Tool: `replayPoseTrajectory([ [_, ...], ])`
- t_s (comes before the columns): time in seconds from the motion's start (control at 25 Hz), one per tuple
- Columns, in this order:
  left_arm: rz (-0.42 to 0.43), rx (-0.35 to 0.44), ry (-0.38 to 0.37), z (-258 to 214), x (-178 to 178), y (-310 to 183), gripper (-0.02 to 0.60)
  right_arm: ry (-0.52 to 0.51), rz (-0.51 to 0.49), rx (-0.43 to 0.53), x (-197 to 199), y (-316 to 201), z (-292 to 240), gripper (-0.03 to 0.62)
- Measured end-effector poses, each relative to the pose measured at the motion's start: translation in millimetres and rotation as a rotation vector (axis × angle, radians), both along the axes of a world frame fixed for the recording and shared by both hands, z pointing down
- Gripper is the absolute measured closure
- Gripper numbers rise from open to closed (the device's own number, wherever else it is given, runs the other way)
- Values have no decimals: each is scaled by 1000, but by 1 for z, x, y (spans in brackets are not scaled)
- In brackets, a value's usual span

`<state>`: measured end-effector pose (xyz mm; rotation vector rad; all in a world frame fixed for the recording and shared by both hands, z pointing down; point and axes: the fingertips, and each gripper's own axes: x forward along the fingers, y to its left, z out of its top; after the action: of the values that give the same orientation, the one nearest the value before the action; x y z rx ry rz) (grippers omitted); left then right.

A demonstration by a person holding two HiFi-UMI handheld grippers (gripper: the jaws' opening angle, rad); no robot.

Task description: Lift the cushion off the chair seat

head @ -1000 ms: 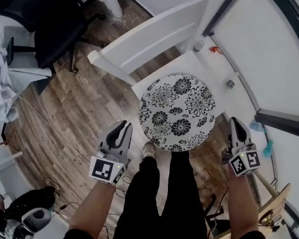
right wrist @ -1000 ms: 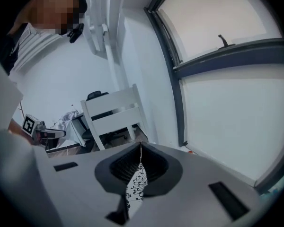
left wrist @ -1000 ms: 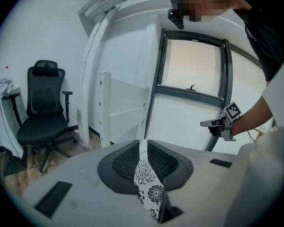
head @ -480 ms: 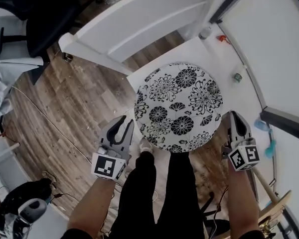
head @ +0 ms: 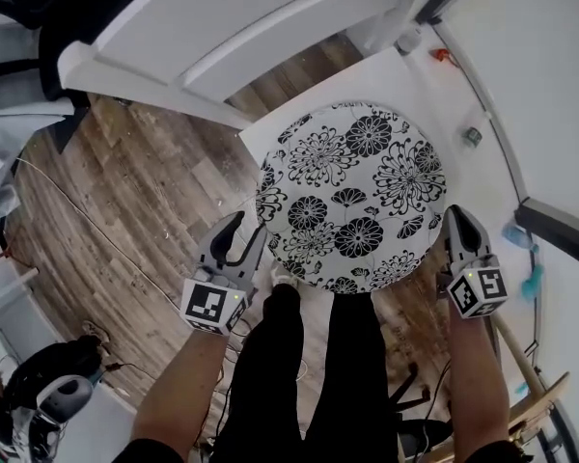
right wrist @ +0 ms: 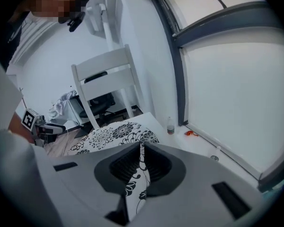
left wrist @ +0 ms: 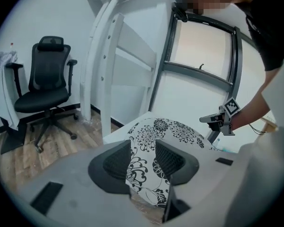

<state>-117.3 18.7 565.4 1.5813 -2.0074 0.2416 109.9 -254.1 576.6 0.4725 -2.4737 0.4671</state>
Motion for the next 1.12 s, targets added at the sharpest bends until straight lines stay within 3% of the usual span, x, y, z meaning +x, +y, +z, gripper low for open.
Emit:
replayPoseTrajectory([
  [0.2, 7, -24, -1, 21, 2, 4, 428, 30, -21, -5, -1, -1, 21, 576],
  [0.32, -8, -24, 12, 32, 1, 6, 404, 42, -35, -21, -3, -3, 31, 538],
  [0.64, -37, -53, 52, 58, 1, 13, 370, 91, -49, -70, -4, -4, 56, 378],
  [1.12, -56, -102, 140, 94, 6, 24, 370, 140, -26, -68, 1, -11, 82, 368],
])
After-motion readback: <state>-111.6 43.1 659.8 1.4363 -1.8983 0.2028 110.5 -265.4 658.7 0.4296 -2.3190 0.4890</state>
